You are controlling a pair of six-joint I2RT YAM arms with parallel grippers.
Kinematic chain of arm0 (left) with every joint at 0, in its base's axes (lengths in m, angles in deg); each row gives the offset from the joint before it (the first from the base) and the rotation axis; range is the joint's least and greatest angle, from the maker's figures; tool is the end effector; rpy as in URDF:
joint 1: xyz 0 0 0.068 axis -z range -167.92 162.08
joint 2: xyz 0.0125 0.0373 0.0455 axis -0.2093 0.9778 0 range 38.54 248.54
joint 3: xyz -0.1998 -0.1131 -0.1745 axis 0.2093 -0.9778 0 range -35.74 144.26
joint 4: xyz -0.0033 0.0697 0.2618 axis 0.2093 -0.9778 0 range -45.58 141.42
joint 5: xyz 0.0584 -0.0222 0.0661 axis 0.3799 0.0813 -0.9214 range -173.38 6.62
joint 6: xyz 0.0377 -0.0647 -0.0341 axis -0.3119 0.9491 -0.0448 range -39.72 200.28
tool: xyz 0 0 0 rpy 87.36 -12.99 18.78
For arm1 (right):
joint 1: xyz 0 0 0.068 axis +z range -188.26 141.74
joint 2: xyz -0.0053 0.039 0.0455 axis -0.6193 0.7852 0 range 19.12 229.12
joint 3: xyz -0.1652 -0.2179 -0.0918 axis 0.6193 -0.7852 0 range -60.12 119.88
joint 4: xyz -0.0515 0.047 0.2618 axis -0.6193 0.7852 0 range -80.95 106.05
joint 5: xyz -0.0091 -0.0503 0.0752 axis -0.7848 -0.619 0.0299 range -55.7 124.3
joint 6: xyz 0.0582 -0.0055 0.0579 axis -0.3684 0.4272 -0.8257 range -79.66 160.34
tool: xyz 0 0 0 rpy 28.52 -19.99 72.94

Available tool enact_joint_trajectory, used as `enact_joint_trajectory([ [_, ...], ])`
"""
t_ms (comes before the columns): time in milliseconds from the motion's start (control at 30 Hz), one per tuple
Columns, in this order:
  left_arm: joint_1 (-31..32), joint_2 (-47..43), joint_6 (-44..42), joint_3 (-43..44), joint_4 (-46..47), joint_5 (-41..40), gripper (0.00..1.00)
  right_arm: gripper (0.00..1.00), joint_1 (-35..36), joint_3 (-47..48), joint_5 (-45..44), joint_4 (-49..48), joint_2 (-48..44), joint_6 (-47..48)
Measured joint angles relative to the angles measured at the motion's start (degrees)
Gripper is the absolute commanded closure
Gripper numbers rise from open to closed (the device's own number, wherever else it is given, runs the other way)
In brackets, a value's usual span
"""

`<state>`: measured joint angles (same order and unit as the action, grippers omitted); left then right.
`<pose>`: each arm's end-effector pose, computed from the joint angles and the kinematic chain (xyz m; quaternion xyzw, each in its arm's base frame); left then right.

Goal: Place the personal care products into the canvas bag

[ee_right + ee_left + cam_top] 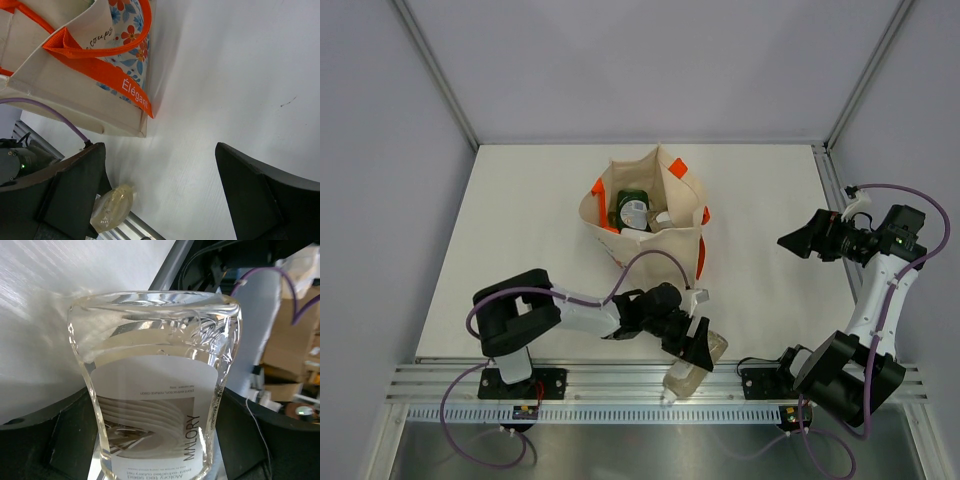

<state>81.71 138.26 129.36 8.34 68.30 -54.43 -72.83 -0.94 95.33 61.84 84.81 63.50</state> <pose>0.0954 -0.3565 0.1273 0.2620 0.8398 -0.4750 0.0196 0.2170 -0.0734 0.3060 -0.0512 0.8400 0.3187 0.4361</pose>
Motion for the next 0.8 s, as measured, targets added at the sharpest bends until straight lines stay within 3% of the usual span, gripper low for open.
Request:
enact_joint_trajectory([
  [367,-2.5,0.0,14.6,-3.6,20.8,5.9,1.00,0.01,0.0,0.0,0.0,0.0,0.0,0.0],
  [633,-3.3,1.0,26.6,-4.4,31.7,5.5,1.00,0.01,0.0,0.0,0.0,0.0,0.0,0.0],
  [800,-3.3,1.2,30.2,-2.9,32.8,4.7,1.00,0.00,0.0,0.0,0.0,0.0,-0.1,0.0],
])
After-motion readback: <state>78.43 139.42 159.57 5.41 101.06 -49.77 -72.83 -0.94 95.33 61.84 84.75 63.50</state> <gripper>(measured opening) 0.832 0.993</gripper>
